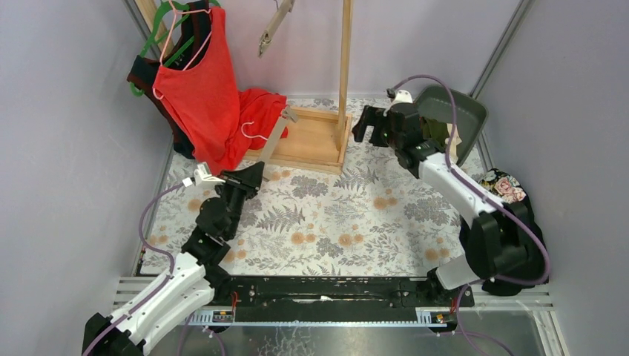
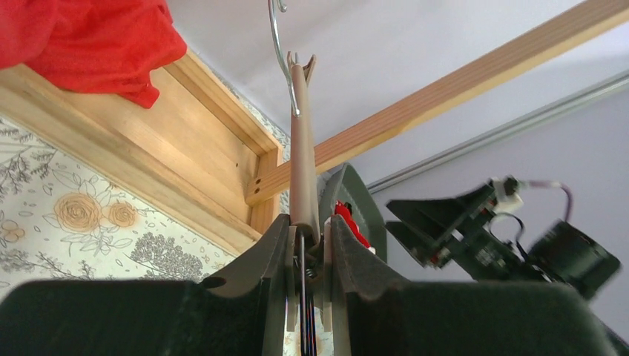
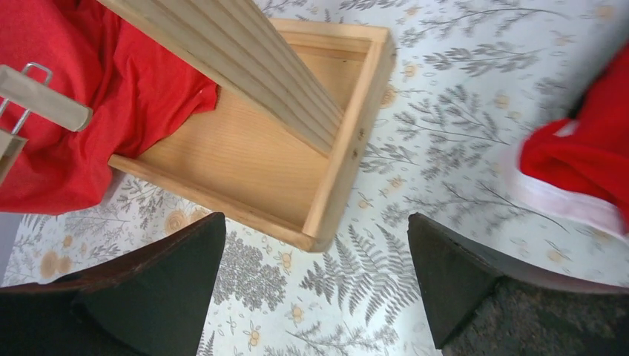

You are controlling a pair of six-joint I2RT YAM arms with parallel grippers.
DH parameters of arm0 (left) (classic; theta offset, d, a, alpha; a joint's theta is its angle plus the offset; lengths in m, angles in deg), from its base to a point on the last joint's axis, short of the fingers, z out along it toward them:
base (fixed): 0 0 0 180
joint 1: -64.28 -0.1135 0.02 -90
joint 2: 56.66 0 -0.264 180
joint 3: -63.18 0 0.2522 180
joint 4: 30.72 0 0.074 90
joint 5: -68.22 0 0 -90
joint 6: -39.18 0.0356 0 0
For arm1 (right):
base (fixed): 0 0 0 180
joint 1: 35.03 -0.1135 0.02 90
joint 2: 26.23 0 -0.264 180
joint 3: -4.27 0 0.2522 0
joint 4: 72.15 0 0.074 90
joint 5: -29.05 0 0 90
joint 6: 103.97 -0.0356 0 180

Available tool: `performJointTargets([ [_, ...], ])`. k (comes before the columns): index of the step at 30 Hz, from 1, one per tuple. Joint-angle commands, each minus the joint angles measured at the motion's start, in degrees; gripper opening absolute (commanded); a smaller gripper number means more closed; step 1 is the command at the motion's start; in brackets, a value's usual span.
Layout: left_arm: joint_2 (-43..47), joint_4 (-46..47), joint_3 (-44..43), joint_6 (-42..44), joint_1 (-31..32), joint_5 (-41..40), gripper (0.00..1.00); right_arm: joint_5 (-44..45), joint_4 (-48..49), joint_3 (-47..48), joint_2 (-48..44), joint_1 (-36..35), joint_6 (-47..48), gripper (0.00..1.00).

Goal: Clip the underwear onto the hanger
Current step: Move the hanger to the center of the board.

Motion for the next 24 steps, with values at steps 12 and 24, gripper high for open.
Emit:
performJointTargets([
  [12,-17.37,41.14,8.96,-12.61,20.45,-33.59,0.00,25.78,-12.44,-11.93,-20.29,-0.25,5.99,1.00],
  [24,-40.74,71.50,5.24,-7.47,33.56,-55.94,0.00,18.48,-13.03,-5.18,-9.08,11.81,8.34,0.93],
])
